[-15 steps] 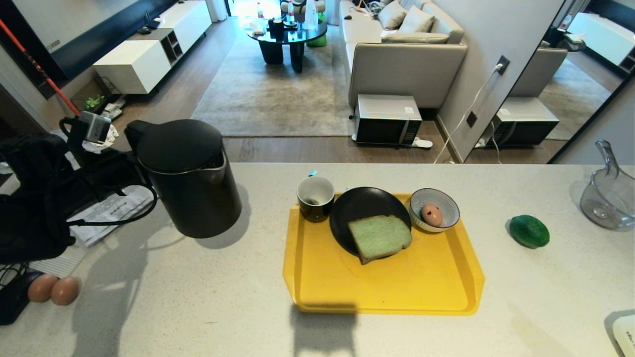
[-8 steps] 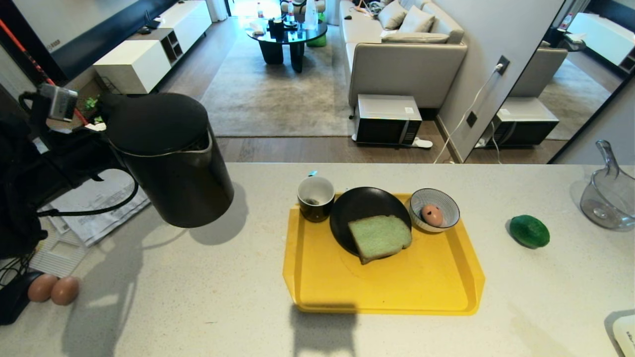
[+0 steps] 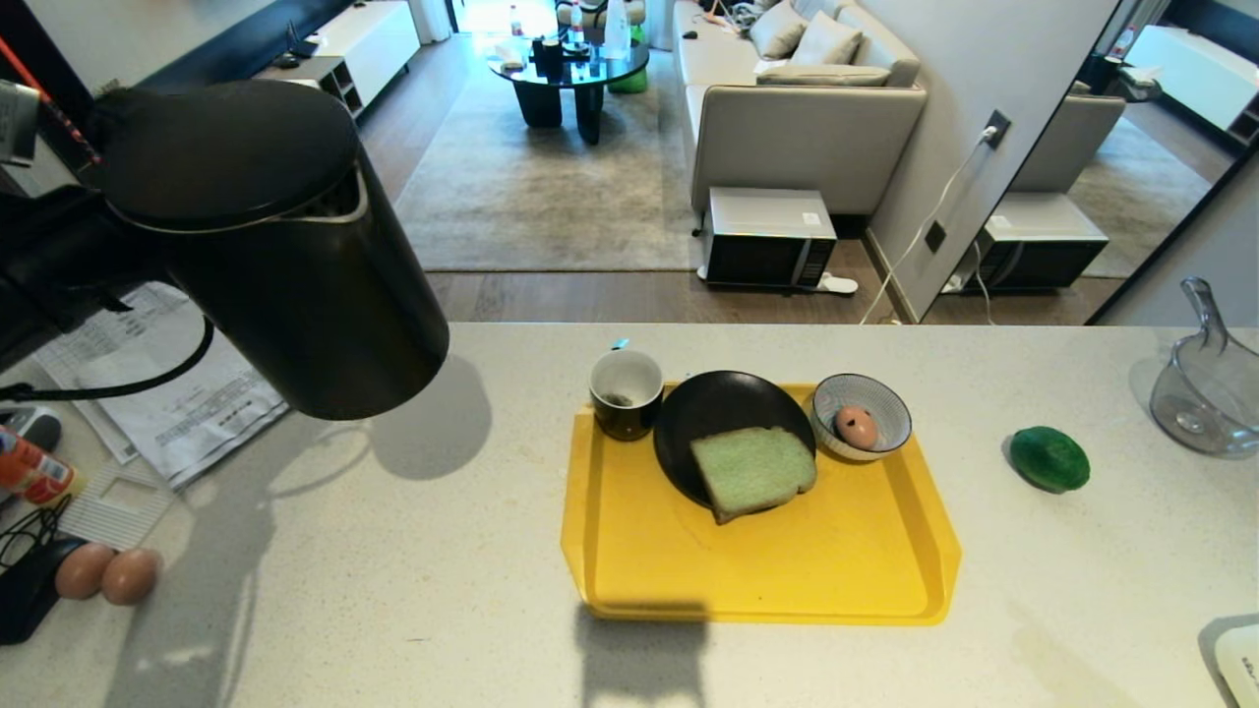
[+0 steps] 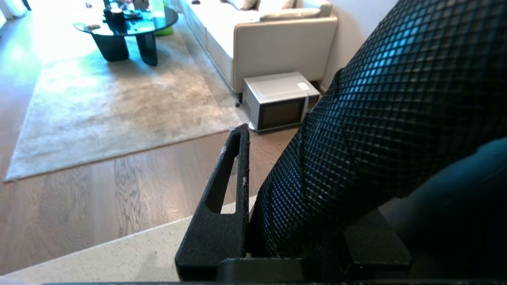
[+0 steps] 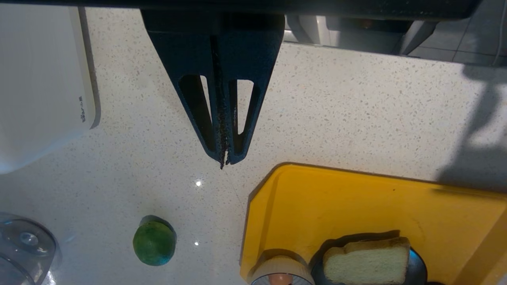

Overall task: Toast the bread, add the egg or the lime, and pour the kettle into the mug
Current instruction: Pour water into a cup

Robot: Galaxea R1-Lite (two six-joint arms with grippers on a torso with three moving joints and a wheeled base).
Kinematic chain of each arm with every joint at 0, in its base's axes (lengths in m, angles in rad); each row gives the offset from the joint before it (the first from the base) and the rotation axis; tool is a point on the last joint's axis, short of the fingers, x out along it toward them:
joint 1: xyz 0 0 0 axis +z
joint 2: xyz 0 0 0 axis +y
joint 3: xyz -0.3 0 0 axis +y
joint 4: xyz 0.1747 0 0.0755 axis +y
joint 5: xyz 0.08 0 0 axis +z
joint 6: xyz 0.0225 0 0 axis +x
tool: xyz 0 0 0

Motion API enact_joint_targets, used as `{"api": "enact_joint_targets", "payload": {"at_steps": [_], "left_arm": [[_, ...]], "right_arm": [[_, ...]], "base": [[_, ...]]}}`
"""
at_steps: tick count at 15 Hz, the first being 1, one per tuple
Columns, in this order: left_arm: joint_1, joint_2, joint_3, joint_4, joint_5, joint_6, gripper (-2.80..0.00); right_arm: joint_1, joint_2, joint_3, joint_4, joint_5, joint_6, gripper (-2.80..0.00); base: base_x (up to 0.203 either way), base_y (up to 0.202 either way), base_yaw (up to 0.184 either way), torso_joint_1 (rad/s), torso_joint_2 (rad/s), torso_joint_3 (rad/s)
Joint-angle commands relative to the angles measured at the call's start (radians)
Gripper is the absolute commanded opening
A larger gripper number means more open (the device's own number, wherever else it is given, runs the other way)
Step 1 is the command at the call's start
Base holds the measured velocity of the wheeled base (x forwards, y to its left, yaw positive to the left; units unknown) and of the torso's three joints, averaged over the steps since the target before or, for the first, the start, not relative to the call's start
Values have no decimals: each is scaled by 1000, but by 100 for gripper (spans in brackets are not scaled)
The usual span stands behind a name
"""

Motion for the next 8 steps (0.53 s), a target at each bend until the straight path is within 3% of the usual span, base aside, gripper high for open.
{"api": "enact_joint_targets", "payload": {"at_steps": [1, 8], "left_arm": [[9, -73, -1, 26, -2, -4, -280], [46, -127, -1, 60, -3, -19, -280]], "right_arm": [[0, 0, 1, 0, 0, -2, -280], [0, 0, 1, 0, -1, -2, -280]], "base": [[0, 0, 0, 0, 0, 0], [0, 0, 0, 0, 0, 0]]}}
